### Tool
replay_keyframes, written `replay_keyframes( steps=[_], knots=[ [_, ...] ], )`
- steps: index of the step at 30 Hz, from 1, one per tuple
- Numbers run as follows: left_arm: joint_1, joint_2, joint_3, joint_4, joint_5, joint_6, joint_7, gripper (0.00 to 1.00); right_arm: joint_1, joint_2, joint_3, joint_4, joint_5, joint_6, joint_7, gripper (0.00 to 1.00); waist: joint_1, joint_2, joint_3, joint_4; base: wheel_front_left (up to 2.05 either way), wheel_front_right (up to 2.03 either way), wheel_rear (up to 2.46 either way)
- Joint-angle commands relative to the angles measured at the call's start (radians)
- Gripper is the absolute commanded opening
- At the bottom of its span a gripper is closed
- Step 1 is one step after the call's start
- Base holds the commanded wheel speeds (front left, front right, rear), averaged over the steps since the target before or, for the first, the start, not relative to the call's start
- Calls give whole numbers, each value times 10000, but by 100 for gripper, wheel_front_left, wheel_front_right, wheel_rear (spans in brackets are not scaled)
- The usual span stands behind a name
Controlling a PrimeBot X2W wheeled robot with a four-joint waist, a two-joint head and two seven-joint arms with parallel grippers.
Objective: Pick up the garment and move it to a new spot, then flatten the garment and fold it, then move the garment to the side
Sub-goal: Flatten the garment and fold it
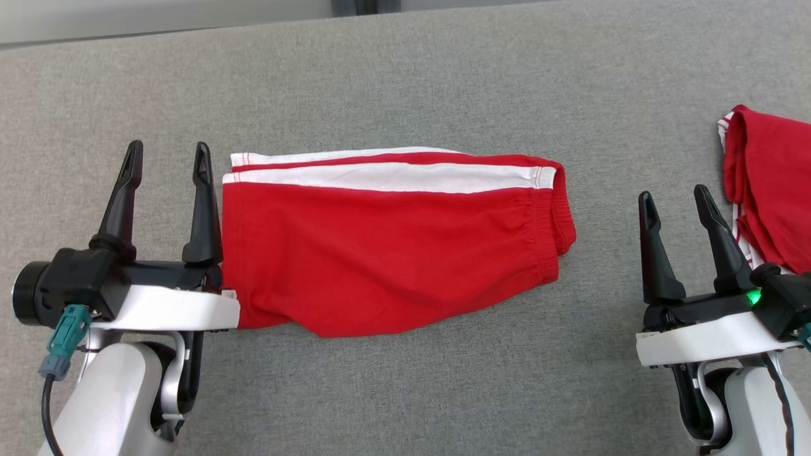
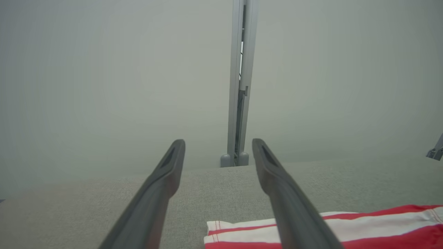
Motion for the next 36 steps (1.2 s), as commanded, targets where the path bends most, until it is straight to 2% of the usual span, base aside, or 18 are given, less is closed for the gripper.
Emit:
replay_keyframes(
  steps=[1,7,18,24,30,36],
  knots=[
    [117,121,23,78,129,84,-23,100,11,-69,-77,67,-134,4,21,100,0,0,-118,-43,0,0,0],
    [647,288,-99,8,254,242,191,100,148,-64,-59,327,-190,4,196,100,0,0,-317,-101,0,0,0],
    [863,226,-314,-263,202,328,402,100,183,-63,-132,338,-227,4,240,100,0,0,-466,82,0,0,0],
    [792,156,-463,-332,148,276,439,100,-30,-61,304,521,-167,4,728,100,0,0,-380,584,0,0,0],
    [712,29,-603,-71,-12,100,370,100,-252,-81,1057,1556,122,4,1157,100,0,0,-222,1133,0,0,0],
    [516,-99,-798,137,-29,-51,328,100,-408,-71,567,2694,-6,4,1362,100,0,0,-79,1335,0,0,0]
  ],
)
